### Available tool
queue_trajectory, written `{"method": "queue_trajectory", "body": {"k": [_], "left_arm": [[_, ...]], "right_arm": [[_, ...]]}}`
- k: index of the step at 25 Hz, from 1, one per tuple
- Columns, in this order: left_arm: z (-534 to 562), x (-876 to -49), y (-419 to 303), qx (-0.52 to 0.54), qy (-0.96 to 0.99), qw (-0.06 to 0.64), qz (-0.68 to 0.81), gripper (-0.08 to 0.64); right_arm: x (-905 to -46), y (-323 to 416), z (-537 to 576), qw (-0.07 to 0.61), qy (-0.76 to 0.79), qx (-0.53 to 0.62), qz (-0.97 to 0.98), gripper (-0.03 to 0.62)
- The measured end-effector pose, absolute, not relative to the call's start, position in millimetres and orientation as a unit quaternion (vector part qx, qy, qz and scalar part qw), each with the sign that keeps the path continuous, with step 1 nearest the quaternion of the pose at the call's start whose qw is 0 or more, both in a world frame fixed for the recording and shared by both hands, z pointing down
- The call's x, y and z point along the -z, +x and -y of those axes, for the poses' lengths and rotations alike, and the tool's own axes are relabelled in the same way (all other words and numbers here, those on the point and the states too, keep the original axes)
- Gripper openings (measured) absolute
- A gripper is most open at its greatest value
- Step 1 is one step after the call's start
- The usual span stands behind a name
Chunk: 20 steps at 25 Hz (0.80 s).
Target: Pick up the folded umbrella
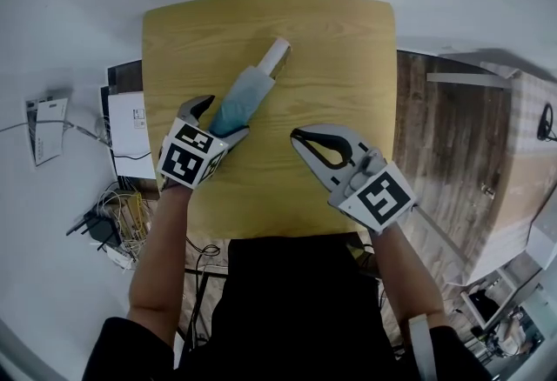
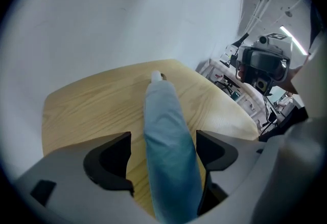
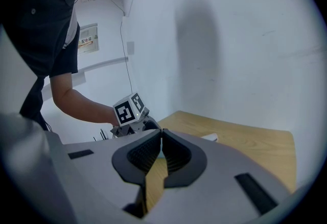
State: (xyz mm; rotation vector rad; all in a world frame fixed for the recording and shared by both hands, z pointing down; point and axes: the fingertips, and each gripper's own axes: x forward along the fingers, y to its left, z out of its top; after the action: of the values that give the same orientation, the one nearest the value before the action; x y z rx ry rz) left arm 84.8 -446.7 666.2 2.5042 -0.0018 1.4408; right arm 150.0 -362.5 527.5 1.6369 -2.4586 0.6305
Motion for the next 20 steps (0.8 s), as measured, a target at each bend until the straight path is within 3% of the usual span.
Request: {"method": "queue_trajectory", "body": {"k": [6,8,20], "left_arm": [[438.9,-677.1,91.3,-0.515,0.848,0.125,-0.017,0.408],[438.8,-678.0,91.6,-0.521,0.845,0.119,-0.019,0.366],[442.0,-677.9,90.5,-0.511,0.843,0.168,-0.003,0.270]], "right_arm": [[-537.1,162.8,360.6,0.060,0.551,-0.219,0.803,0.021],[-537.9,165.8,361.3,0.056,0.555,-0.221,0.800,0.021],[-540.2,167.0,360.7,0.063,0.563,-0.221,0.794,0.021]]}}
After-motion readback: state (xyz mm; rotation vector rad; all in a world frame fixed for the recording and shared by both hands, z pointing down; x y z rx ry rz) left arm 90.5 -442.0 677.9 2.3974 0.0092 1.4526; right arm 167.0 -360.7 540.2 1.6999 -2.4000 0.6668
